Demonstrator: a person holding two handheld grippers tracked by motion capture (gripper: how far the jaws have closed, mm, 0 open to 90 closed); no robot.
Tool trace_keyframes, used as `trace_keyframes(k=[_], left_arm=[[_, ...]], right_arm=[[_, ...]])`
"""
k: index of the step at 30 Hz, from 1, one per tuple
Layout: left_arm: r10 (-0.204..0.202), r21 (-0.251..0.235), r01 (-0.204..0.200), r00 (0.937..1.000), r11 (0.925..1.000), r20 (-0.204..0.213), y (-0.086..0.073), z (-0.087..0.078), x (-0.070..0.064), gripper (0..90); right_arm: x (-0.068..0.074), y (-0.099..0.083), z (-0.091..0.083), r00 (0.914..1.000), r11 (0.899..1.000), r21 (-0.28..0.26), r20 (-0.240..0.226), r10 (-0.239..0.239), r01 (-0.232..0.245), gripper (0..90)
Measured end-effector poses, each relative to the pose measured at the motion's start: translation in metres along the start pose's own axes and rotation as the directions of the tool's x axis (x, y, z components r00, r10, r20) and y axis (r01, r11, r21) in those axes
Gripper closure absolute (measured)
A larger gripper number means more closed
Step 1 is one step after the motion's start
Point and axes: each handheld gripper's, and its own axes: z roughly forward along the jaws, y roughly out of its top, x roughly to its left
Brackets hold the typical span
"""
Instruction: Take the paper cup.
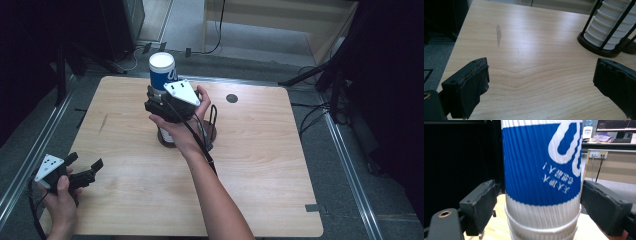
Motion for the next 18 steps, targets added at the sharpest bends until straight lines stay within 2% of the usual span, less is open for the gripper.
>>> trace_keyframes(k=[10, 18], left_arm=[[-0.009, -0.002, 0.009, 0.9999, 1.0000, 0.005, 0.000, 0.000, 0.001, 1.3], [-0.013, -0.002, 0.013, 0.9999, 0.9999, 0.007, 0.000, 0.000, 0.001, 1.3]], right_arm=[[0.000, 0.002, 0.020, 0.9994, 0.999, 0.033, 0.034, -0.002, 0.001, 15.0], [0.001, 0.002, 0.020, 0.9992, 1.000, 0.019, 0.037, 0.014, -0.015, 17.5]])
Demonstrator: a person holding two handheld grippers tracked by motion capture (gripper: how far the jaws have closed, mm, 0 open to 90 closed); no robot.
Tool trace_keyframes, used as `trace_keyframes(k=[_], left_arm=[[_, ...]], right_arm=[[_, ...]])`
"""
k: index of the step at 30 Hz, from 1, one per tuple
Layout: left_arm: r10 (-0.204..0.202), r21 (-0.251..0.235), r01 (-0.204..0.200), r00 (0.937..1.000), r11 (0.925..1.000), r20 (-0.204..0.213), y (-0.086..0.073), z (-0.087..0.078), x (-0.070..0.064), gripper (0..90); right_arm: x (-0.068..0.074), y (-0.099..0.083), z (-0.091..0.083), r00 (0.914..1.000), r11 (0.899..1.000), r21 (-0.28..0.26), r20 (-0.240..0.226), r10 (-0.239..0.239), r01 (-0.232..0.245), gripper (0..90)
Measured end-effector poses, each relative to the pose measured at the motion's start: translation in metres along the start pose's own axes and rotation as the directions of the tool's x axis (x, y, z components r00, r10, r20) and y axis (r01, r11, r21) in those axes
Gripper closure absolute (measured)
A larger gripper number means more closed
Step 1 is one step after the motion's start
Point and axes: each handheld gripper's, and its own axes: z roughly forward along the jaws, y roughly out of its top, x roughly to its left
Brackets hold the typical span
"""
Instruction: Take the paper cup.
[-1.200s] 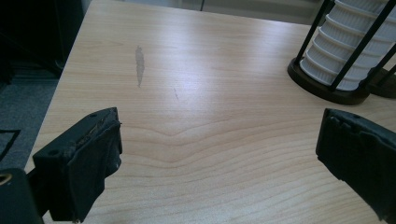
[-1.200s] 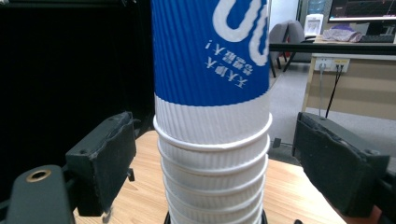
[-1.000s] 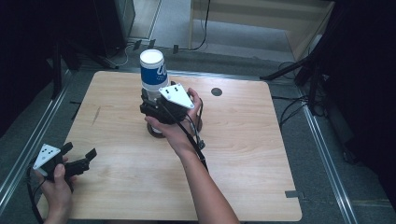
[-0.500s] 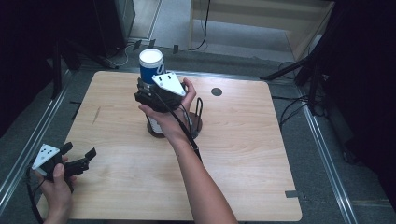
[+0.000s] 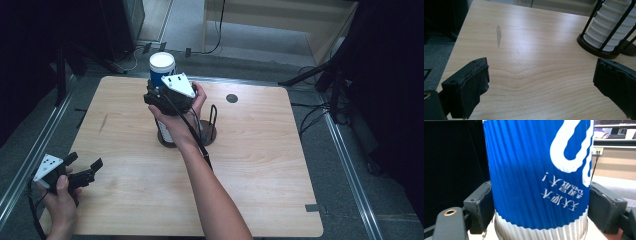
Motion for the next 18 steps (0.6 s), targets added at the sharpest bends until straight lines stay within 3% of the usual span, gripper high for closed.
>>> trace_keyframes(k=[6, 18], left_arm=[[-0.004, 0.000, 0.004, 1.0000, 1.0000, -0.002, 0.000, 0.000, 0.000, 1.3], [-0.006, -0.007, 0.006, 1.0000, 1.0000, 0.002, 0.000, 0.000, 0.001, 1.3]], right_arm=[[0.001, 0.006, -0.004, 0.9999, 0.999, -0.034, -0.001, 0.010, -0.010, 18.1], [0.004, 0.018, -0.006, 0.9997, 0.991, -0.134, 0.014, -0.021, 0.023, 18.3]])
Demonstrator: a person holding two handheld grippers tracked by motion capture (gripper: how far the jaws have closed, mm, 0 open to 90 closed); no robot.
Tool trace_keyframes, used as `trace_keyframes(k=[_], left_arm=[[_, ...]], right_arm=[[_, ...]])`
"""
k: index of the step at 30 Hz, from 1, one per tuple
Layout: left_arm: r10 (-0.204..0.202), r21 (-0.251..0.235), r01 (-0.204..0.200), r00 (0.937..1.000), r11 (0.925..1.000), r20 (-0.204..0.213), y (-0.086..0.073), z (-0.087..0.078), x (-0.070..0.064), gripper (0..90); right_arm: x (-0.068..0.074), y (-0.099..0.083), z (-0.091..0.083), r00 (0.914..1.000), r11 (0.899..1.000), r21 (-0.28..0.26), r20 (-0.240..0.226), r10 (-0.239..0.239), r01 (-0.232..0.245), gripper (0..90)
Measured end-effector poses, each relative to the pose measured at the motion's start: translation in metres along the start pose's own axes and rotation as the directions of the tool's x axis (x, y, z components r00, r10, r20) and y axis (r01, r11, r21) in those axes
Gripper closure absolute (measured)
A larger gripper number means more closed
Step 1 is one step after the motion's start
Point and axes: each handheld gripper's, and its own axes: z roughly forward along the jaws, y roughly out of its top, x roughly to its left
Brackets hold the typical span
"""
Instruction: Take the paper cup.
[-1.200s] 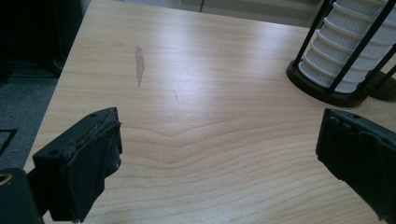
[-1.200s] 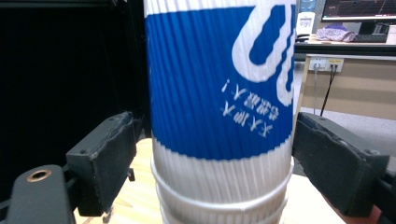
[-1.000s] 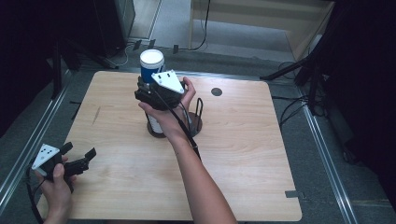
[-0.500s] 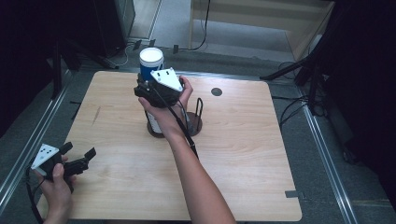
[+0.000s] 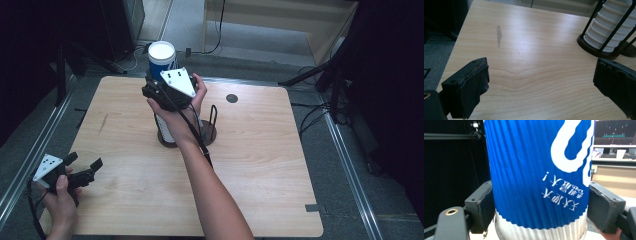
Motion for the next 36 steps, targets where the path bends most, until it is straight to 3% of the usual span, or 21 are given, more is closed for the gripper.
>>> trace_keyframes(k=[13, 22, 36], left_arm=[[-0.004, 0.001, 0.004, 1.0000, 1.0000, 0.000, 0.000, 0.000, 0.001, 1.3], [-0.002, 0.003, 0.002, 1.0000, 1.0000, 0.001, 0.000, 0.000, 0.001, 1.3], [-0.002, 0.005, 0.002, 1.0000, 1.0000, 0.001, 0.000, 0.000, 0.000, 1.3]], right_arm=[[0.003, 0.024, -0.005, 0.9998, 0.996, -0.086, 0.019, -0.004, 0.005, 18.3], [0.005, 0.042, -0.018, 0.9998, 0.991, -0.133, 0.016, -0.008, 0.010, 18.3], [-0.016, 0.052, -0.039, 0.9975, 0.989, -0.147, 0.067, -0.020, 0.030, 18.3]])
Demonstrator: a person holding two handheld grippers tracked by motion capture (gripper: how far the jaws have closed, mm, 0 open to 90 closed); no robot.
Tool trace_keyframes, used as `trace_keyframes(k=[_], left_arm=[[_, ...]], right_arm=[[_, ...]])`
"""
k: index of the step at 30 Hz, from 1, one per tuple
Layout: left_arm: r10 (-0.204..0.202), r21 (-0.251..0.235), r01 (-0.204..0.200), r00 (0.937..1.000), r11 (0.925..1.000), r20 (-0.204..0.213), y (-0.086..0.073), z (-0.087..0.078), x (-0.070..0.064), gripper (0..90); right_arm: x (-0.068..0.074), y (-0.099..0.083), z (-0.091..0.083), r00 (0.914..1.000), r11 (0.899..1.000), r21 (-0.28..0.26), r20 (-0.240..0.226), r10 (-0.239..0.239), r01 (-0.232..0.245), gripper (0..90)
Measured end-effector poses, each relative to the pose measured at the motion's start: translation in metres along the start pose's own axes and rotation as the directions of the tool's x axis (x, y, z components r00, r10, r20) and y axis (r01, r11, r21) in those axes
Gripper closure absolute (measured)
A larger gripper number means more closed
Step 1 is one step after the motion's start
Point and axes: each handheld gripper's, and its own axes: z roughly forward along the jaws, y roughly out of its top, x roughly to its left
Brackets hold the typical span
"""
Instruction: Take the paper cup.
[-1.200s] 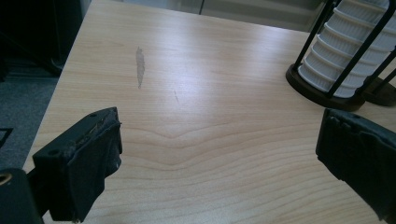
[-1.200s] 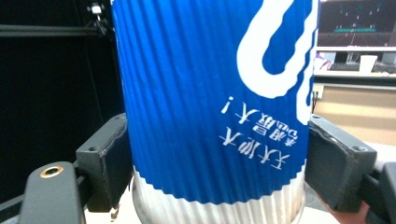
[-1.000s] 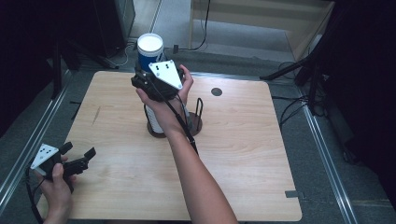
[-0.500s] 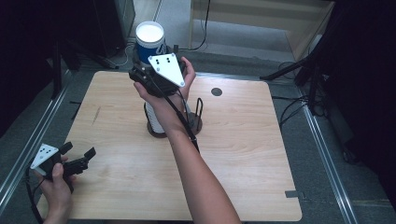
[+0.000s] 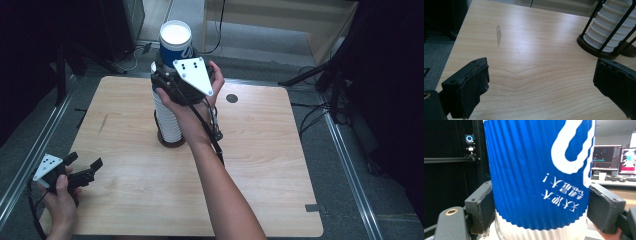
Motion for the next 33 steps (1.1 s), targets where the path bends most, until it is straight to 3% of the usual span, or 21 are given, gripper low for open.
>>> trace_keyframes(k=[13, 33], left_arm=[[0.002, -0.001, -0.002, 1.0000, 1.0000, -0.002, 0.000, 0.000, 0.000, 1.3], [0.004, 0.000, -0.004, 1.0000, 1.0000, -0.002, 0.000, 0.000, -0.001, 1.3]], right_arm=[[-0.031, -0.007, -0.018, 0.9983, 1.000, 0.007, 0.057, -0.013, 0.012, 18.3], [-0.071, -0.025, -0.045, 0.9916, 1.000, 0.028, 0.129, 0.009, -0.013, 18.2]])
